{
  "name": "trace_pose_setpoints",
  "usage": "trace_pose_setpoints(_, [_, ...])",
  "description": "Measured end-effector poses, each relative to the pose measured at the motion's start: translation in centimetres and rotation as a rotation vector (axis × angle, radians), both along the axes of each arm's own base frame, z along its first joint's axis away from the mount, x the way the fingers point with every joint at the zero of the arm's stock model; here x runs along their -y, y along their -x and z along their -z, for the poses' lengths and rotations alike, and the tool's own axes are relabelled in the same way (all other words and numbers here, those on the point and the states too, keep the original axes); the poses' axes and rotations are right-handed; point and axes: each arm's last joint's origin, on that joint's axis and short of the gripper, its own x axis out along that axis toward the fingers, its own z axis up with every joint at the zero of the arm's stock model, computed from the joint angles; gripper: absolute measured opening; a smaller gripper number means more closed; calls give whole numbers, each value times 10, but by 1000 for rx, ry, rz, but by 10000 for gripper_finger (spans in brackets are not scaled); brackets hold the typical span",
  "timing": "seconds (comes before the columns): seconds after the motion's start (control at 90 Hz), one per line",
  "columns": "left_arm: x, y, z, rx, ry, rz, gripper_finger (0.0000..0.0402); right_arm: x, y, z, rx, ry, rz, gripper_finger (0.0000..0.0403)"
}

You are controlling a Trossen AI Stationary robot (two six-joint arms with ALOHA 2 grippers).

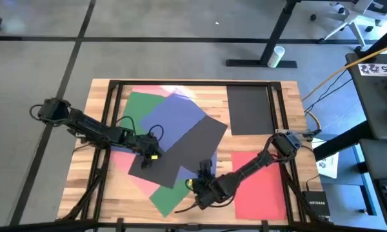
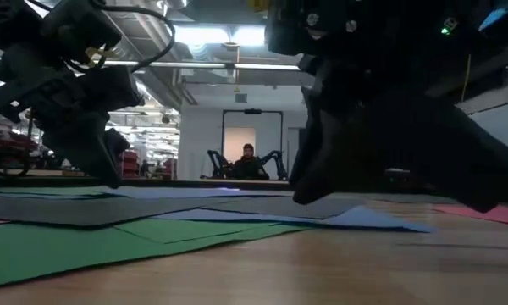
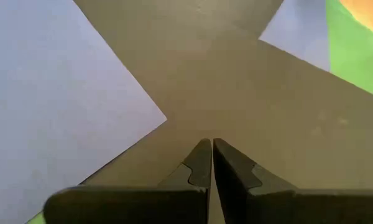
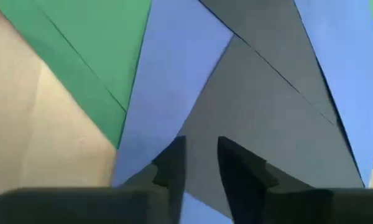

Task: Organize paper
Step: Stack the black paper on top of the other black paper on the table

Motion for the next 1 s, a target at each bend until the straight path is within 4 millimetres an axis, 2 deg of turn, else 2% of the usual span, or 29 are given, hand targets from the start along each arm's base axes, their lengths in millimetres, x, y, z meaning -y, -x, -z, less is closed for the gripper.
trace_pose_setpoints(0.078, [2, 0, 0, 3, 2, 8, 0, 0, 0, 0, -3, 8, -7, 8])
trace_pose_setpoints(0.344, [6, 1, 0, 1, 5, 24, 0, -2, -2, -5, -10, 8, -24, 2])
trace_pose_setpoints(0.5, [6, 1, 0, -1, 11, 18, 0, -6, -3, -9, -69, -89, -56, 2])
trace_pose_setpoints(0.611, [6, 1, 0, -1, 11, 18, 0, -7, 1, -3, -133, -163, -77, 20])
trace_pose_setpoints(0.844, [6, 1, 0, -2, 10, 18, 0, -5, 3, 0, -122, -130, -59, 89])
trace_pose_setpoints(1.0, [6, 1, 0, -2, 9, 19, 0, -2, 1, -1, -104, -106, -44, 115])
